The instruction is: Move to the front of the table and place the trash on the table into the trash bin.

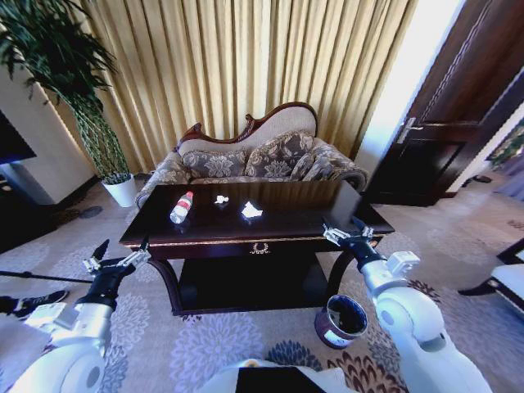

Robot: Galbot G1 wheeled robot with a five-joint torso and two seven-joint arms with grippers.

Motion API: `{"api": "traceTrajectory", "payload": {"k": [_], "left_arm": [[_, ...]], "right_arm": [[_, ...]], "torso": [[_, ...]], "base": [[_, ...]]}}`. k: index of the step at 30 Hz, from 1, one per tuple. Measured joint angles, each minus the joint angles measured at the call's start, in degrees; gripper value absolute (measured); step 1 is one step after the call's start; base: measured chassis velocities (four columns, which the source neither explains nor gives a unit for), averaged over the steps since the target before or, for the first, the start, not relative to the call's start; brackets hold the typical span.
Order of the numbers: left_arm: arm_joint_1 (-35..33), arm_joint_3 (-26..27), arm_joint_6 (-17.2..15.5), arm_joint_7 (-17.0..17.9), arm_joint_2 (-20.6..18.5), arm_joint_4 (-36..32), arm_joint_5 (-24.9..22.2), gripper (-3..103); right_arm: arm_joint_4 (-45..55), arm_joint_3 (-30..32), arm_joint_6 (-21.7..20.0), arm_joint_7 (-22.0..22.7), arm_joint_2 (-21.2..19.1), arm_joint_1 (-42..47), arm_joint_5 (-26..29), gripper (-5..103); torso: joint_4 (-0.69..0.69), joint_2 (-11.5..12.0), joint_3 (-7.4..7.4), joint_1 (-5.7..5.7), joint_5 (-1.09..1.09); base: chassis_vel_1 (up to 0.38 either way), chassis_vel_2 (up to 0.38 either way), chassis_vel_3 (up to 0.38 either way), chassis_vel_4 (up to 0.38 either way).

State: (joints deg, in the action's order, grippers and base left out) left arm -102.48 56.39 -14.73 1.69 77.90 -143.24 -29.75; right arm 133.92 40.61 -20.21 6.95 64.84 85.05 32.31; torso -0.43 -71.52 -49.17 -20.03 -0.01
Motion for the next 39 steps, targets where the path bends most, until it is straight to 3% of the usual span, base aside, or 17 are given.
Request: {"api": "traceTrajectory", "payload": {"k": [39], "left_arm": [[-0.3,0.3,0.3,-0.1,0.0,0.0,0.0,100]], "right_arm": [[-1.9,0.5,2.8,-4.6,0.4,0.2,-0.9,100]], "torso": [[0.00,0.0,0.00,0.00,0.00]], "base": [[-0.017,0.012,0.016,-0.014]]}}
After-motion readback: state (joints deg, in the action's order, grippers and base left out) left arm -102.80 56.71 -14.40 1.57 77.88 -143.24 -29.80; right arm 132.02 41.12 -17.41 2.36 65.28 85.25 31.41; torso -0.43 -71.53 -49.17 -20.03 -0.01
